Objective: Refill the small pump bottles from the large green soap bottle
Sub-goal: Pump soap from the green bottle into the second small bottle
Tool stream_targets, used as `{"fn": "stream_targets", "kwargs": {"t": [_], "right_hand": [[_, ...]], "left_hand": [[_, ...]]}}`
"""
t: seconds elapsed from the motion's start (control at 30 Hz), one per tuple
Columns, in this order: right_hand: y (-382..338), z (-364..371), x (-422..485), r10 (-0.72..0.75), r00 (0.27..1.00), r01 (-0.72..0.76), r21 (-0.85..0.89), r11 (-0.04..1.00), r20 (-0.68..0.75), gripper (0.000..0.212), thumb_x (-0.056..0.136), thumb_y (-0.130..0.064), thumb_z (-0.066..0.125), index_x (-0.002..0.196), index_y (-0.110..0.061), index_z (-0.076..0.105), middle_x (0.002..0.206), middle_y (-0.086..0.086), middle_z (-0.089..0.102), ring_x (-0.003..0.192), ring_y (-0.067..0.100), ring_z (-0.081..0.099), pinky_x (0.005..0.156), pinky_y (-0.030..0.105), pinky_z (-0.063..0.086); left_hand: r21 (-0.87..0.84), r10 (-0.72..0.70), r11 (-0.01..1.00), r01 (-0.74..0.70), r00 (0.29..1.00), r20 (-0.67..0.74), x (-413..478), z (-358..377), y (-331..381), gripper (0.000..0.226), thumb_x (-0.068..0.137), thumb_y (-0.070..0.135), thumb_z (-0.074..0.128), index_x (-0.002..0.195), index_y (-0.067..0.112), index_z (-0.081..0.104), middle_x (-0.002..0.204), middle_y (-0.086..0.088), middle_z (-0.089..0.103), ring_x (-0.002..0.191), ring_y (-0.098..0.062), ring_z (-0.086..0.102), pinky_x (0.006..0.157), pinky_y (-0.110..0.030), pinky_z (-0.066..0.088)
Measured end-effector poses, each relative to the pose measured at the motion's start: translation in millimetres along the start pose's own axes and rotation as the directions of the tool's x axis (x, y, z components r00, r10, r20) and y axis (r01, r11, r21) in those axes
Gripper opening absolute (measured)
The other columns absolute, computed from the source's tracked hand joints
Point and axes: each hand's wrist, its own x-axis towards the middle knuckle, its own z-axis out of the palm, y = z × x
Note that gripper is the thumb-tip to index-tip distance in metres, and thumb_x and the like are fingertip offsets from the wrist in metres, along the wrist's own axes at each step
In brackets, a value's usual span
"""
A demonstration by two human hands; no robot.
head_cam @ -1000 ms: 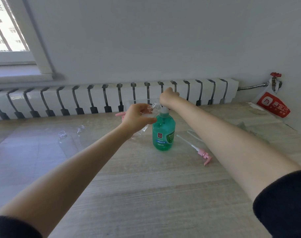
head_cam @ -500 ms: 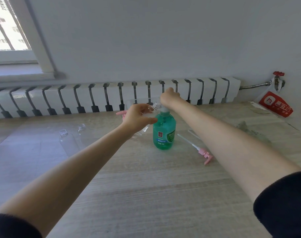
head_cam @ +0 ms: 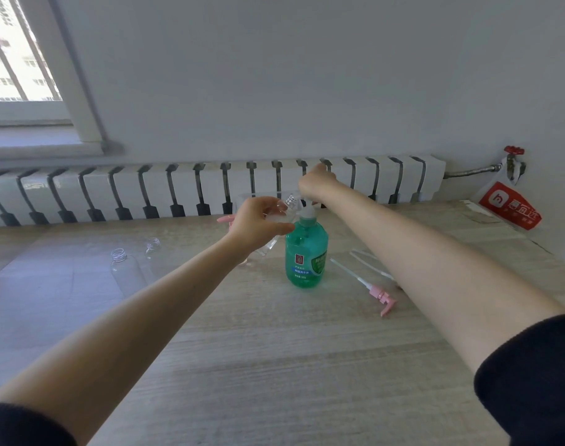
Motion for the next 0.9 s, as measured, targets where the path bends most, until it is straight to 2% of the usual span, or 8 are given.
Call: {"fn": "stream_targets", "kwargs": {"t": [0.17, 0.27, 0.4, 0.47, 0.53, 0.67, 0.9], "right_hand": [[-0.7, 4.9, 2.2, 0.007, 1.0, -0.007, -0.001, 1.0, -0.014, 0.062, 0.096, -0.008, 0.042, 0.148, -0.004, 0.008, 0.151, 0.02, 0.016, 0.129, 0.029, 0.038, 0.097, 0.033, 0.039], [3.3, 8.4, 4.5, 0.008, 1.0, -0.008, 0.006, 1.0, -0.002, 0.06, 0.096, -0.008, 0.04, 0.148, -0.005, 0.01, 0.15, 0.021, 0.018, 0.123, 0.03, 0.043, 0.095, 0.033, 0.043], [7.2, 13.1, 6.1, 0.002, 1.0, -0.002, 0.009, 1.0, -0.007, 0.059, 0.097, -0.009, 0.039, 0.149, -0.008, 0.012, 0.15, 0.019, 0.019, 0.126, 0.032, 0.042, 0.096, 0.034, 0.04], [8.5, 15.3, 6.9, -0.002, 1.0, 0.002, 0.012, 1.0, -0.009, 0.058, 0.097, -0.01, 0.039, 0.149, -0.008, 0.013, 0.15, 0.019, 0.02, 0.126, 0.032, 0.042, 0.095, 0.034, 0.041], [10.3, 19.1, 7.8, -0.001, 1.0, 0.001, 0.017, 1.0, -0.015, 0.056, 0.097, -0.01, 0.039, 0.148, -0.009, 0.016, 0.148, 0.018, 0.022, 0.125, 0.032, 0.043, 0.095, 0.035, 0.041], [12.0, 21.6, 8.2, -0.002, 1.0, 0.003, 0.016, 1.0, -0.024, 0.055, 0.097, -0.013, 0.038, 0.148, -0.01, 0.017, 0.148, 0.018, 0.024, 0.125, 0.033, 0.042, 0.098, 0.038, 0.04], [10.6, 19.5, 4.6, 0.0, 1.0, 0.001, 0.004, 1.0, -0.024, 0.054, 0.098, -0.015, 0.038, 0.147, -0.009, 0.017, 0.147, 0.018, 0.026, 0.125, 0.032, 0.044, 0.096, 0.037, 0.042]], "left_hand": [[-0.009, 0.002, 1.0, -0.002, 1.0, -0.006, 1.4, -0.5, -1.4, 0.038, 0.074, 0.01, 0.078, 0.11, 0.009, 0.065, 0.104, -0.005, 0.067, 0.097, -0.021, 0.063, 0.092, -0.036, 0.053], [-0.011, -0.006, 1.0, 0.006, 1.0, -0.006, 0.3, 1.3, -2.8, 0.04, 0.074, 0.011, 0.077, 0.112, 0.009, 0.064, 0.106, -0.004, 0.066, 0.098, -0.018, 0.062, 0.09, -0.032, 0.052], [-0.034, -0.008, 0.999, 0.008, 1.0, -0.008, -1.8, 3.2, -5.7, 0.035, 0.074, 0.009, 0.077, 0.107, 0.011, 0.064, 0.104, -0.002, 0.065, 0.098, -0.017, 0.061, 0.087, -0.028, 0.05], [-0.035, -0.006, 0.999, 0.006, 1.0, -0.01, -2.0, 3.4, -6.5, 0.038, 0.075, 0.008, 0.077, 0.111, 0.01, 0.063, 0.103, 0.0, 0.064, 0.097, -0.016, 0.061, 0.086, -0.027, 0.049], [-0.026, -0.004, 1.0, 0.004, 1.0, -0.002, -2.3, 3.1, -7.1, 0.042, 0.075, 0.008, 0.076, 0.115, 0.009, 0.062, 0.104, 0.001, 0.063, 0.098, -0.015, 0.06, 0.086, -0.027, 0.049], [-0.016, -0.001, 1.0, 0.001, 1.0, 0.007, -2.2, 3.0, -8.3, 0.039, 0.074, 0.007, 0.077, 0.111, 0.009, 0.065, 0.108, -0.003, 0.066, 0.1, -0.016, 0.061, 0.089, -0.029, 0.05], [0.003, -0.003, 1.0, 0.003, 1.0, 0.011, -2.9, 2.5, -7.6, 0.039, 0.074, 0.01, 0.077, 0.11, 0.009, 0.065, 0.107, -0.003, 0.067, 0.098, -0.016, 0.062, 0.09, -0.031, 0.052]]}}
